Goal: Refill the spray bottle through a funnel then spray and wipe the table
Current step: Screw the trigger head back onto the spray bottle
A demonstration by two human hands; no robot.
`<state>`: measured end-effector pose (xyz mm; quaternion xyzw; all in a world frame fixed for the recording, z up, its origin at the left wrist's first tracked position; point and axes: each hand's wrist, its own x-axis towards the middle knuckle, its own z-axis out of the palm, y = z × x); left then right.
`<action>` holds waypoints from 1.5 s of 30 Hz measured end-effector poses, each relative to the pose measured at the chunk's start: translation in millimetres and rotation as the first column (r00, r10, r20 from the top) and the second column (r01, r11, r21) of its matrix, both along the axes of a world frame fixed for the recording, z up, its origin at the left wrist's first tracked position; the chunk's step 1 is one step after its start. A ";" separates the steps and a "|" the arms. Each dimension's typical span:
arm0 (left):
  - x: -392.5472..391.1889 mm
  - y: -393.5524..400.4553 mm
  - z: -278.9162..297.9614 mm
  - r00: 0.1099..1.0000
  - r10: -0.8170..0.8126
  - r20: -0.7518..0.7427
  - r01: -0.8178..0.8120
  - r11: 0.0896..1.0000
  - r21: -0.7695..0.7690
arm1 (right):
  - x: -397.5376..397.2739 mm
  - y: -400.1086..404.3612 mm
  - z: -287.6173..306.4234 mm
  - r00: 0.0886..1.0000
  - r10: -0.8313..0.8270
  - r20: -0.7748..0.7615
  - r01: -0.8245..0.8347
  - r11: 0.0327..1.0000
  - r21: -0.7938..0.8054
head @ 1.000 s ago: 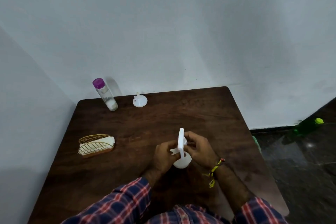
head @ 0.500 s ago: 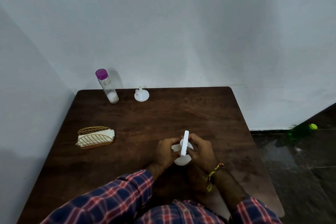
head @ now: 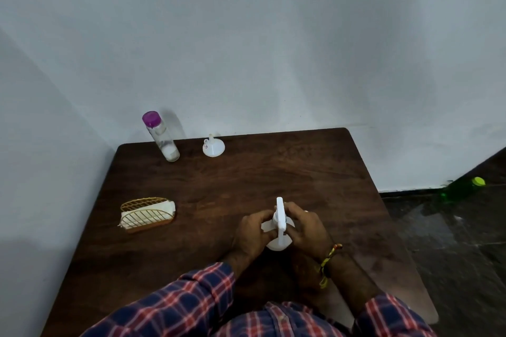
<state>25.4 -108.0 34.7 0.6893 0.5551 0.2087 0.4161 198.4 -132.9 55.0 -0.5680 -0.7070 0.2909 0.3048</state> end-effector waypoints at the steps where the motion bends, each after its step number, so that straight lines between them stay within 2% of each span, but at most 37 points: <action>1: 0.1 0.3 0.5 1.000 0.011 0.006 -0.011 1.000 -0.018 | 0.0 1.0 -3.9 0.999 -0.037 0.035 0.037 0.999 0.009; 3: 1.5 0.6 3.7 1.000 0.026 -0.003 -0.026 0.999 -0.025 | -5.8 -3.5 -8.1 0.988 -0.155 0.007 0.155 0.987 0.049; 7: 1.5 -0.4 9.0 0.999 0.034 -0.009 -0.034 0.999 0.024 | -26.9 -15.2 -10.1 0.901 -0.368 -0.228 0.387 0.921 0.043; 9: -0.1 1.0 8.3 1.000 0.000 -0.021 0.000 1.000 0.006 | -23.4 -12.5 -8.4 0.893 -0.326 -0.312 0.342 0.940 -0.004; 11: -2.1 4.0 5.5 0.999 -0.032 -0.038 0.032 0.999 0.006 | -11.5 -9.7 -8.6 0.917 -0.202 -0.344 0.192 0.979 -0.062; 15: -0.9 4.7 6.6 0.999 -0.034 -0.037 0.035 0.999 0.025 | 6.6 -1.9 -11.1 0.965 -0.083 -0.248 0.056 0.992 -0.112; 19: 1.3 5.4 11.1 0.998 -0.053 -0.046 0.055 0.998 0.026 | 13.9 9.8 1.4 0.983 0.052 -0.176 -0.068 0.994 -0.087; 21: 0.5 5.1 10.9 0.996 -0.055 -0.067 0.056 0.998 0.011 | 14.1 9.8 5.2 0.993 0.060 -0.097 -0.069 0.994 -0.086; 23: -0.8 4.2 11.6 0.994 -0.075 -0.081 0.077 0.997 0.024 | 10.4 7.2 2.2 0.999 -0.023 -0.030 0.021 0.999 -0.050; 25: 0.2 4.5 10.6 0.994 -0.077 -0.075 0.079 0.996 0.031 | 6.2 5.7 0.2 0.989 -0.119 -0.092 0.117 0.993 -0.032; 27: 2.0 4.7 11.9 0.996 -0.056 -0.065 0.058 0.998 0.031 | 6.0 6.1 -0.2 0.976 -0.104 -0.189 0.098 0.994 -0.044; 28: 2.9 4.8 16.2 0.996 -0.057 -0.067 0.060 0.998 0.035 | 7.4 7.4 0.5 0.979 -0.069 -0.190 0.065 0.997 -0.028; 33: -0.4 8.5 15.2 0.990 -0.106 -0.097 0.107 0.994 0.009 | 13.3 13.9 12.1 0.994 0.108 0.013 -0.109 0.994 0.033; 36: -1.6 4.2 8.9 0.996 -0.080 -0.037 0.078 0.996 -0.038 | 18.4 21.7 3.8 0.984 0.137 0.115 -0.142 0.989 0.039; 38: -1.1 -0.4 9.0 0.999 -0.019 0.035 0.021 0.998 -0.057 | 21.2 21.5 -3.3 0.990 0.097 0.099 -0.100 0.995 0.028; 40: -1.4 -0.7 5.2 0.996 0.009 0.084 -0.005 0.999 -0.054 | 13.8 15.0 -5.6 1.000 -0.018 -0.004 0.018 1.000 0.025; 43: -1.3 1.4 10.7 0.995 -0.030 0.096 0.036 0.998 -0.055 | -2.9 4.5 -12.9 0.974 -0.207 -0.092 0.213 0.976 0.054; 45: -1.1 2.8 12.1 0.996 -0.039 0.081 0.043 0.998 -0.042 | -6.0 1.3 -16.1 0.970 -0.228 -0.088 0.233 0.971 0.048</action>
